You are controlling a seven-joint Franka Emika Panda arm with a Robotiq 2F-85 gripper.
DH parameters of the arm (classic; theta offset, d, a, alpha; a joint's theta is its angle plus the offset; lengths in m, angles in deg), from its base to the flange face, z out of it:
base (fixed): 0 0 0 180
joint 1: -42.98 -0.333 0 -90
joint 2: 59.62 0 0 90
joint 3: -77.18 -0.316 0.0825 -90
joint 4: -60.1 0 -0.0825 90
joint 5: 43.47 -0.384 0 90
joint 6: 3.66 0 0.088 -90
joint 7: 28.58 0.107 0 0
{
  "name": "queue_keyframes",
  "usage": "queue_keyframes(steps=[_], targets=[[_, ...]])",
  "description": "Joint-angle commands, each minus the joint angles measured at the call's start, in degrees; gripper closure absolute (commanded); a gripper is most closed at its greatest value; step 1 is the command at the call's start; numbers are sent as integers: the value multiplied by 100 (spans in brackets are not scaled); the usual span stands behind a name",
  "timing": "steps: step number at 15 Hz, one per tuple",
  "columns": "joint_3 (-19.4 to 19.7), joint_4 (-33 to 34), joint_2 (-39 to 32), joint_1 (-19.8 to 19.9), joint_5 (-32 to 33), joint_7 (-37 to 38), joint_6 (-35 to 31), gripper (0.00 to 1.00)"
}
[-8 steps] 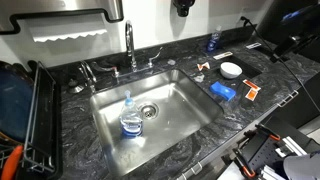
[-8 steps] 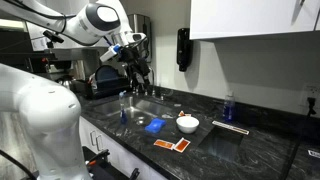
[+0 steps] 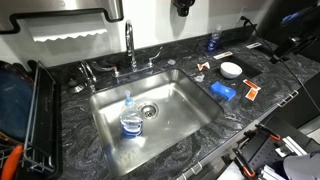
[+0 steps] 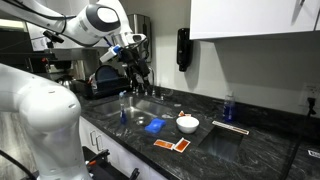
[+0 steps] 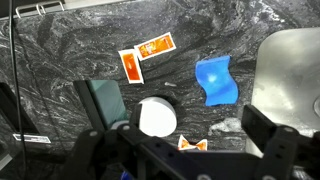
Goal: Put the orange card in the bowl
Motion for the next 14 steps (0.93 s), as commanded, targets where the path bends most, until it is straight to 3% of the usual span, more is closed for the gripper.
queue_keyframes(steps=[1,5,8,14], targets=[[24,15,-7,-31,23,20,21,0],[218,136,-493,21,285,-372,-646,0],[581,267,-1044,22,590,-1068,-1218,0],[1632,494,-2263,-70,608,-2852,-1193,0]])
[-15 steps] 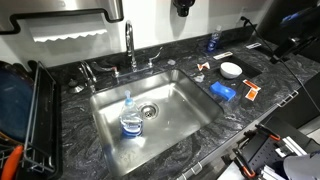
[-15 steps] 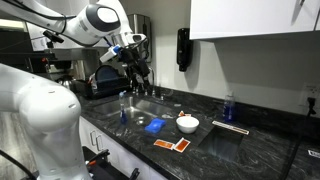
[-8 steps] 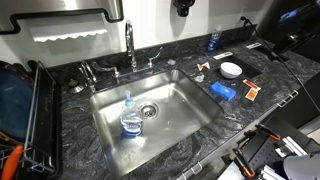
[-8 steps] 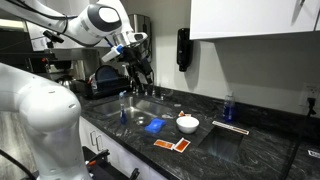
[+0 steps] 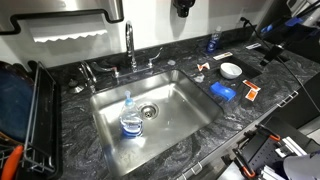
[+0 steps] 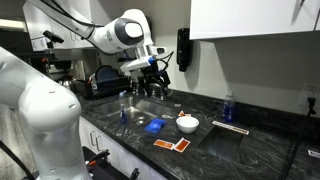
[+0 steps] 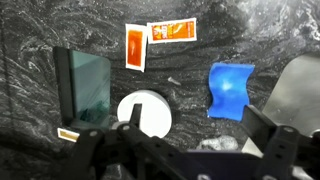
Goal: Put the orange card in the bowl
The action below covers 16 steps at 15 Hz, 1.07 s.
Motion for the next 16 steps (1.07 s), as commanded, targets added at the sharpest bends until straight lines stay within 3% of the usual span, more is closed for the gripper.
queue_keyframes(steps=[1,7,16], targets=[[611,396,-996,-49,87,-1226,-39,0],[1365,794,-1995,-67,426,-3485,-696,0],[1546,659,-2439,-16,196,-6598,-1507,0]])
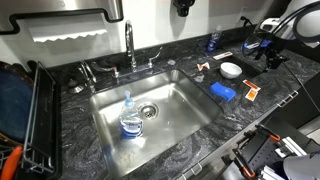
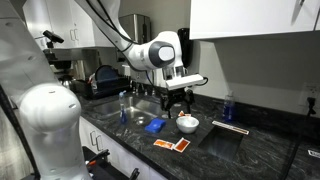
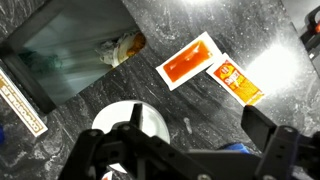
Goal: Put the orange card in the bowl
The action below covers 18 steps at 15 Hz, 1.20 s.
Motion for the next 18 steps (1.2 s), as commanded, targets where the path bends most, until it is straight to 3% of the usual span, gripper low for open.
queue_keyframes(steps=[1,5,6,11,18], targets=[[67,-92,-96,-13,-160,-1263,-262,0],[75,-313,148,-10,-374,-2686,-153,0],[-131,-124,-33,143,-327,-2114,-55,0],[-126,-199,31,138,-380,-2535,-54,0],[-21,-991,318,114,-421,-3678,-209,0]])
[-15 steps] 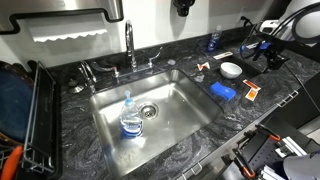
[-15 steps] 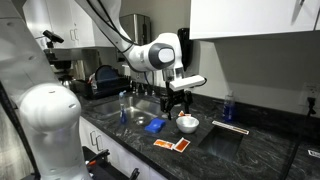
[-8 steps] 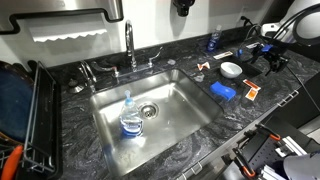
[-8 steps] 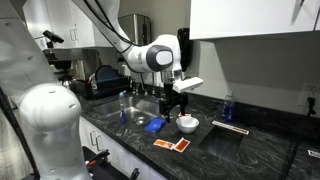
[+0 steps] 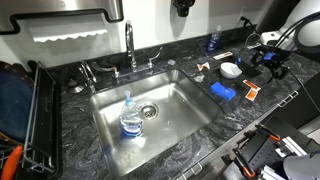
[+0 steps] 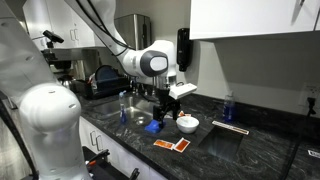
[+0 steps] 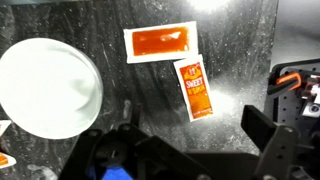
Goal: Put the orange card in the bowl
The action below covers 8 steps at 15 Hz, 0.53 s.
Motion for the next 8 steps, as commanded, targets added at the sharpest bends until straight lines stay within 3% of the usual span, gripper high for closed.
queue_keyframes(steps=[1,8], targets=[[-5,-304,16,98,-18,-605,-105,0],[169,-201,-426,4,-293,-2025,-420,0]])
